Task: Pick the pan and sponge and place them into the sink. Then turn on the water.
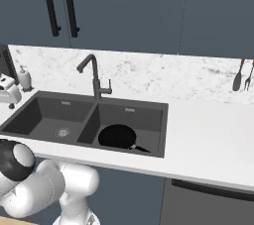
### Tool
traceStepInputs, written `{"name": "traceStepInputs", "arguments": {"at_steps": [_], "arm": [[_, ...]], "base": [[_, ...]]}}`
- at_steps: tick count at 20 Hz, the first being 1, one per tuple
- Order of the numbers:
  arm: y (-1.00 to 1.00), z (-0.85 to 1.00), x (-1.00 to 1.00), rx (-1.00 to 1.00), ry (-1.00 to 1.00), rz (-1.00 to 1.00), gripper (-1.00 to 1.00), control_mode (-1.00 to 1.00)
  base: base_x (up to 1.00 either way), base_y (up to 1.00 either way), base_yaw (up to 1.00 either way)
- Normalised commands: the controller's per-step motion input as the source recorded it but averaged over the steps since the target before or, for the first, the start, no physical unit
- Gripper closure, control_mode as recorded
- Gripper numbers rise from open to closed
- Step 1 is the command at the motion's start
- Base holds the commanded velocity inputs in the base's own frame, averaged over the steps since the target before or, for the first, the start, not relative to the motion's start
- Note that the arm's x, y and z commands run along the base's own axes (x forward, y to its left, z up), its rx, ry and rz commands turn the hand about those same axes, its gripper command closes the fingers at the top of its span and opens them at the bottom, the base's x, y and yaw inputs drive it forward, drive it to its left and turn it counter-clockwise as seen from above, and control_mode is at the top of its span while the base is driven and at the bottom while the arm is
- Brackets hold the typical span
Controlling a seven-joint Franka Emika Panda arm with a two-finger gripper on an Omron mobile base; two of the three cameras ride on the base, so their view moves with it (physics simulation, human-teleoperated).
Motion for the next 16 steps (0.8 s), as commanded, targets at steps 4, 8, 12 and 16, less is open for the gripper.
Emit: {"name": "traceStepInputs", "arguments": {"at_steps": [4,8,12,16], "arm": [[0.68,-0.50,0.87,0.02,0.07,0.11,-1.00,-1.00],[0.45,-0.51,0.94,0.06,0.01,0.12,-1.00,-1.00],[0.31,-0.46,0.86,0.05,0.00,0.08,-1.00,-1.00],[0.32,-0.33,0.28,0.01,0.00,0.01,-1.00,-1.00]], "base": [[0.00,0.00,0.00],[0.00,0.00,0.00],[0.00,0.00,0.00],[0.00,0.00,0.00]]}}
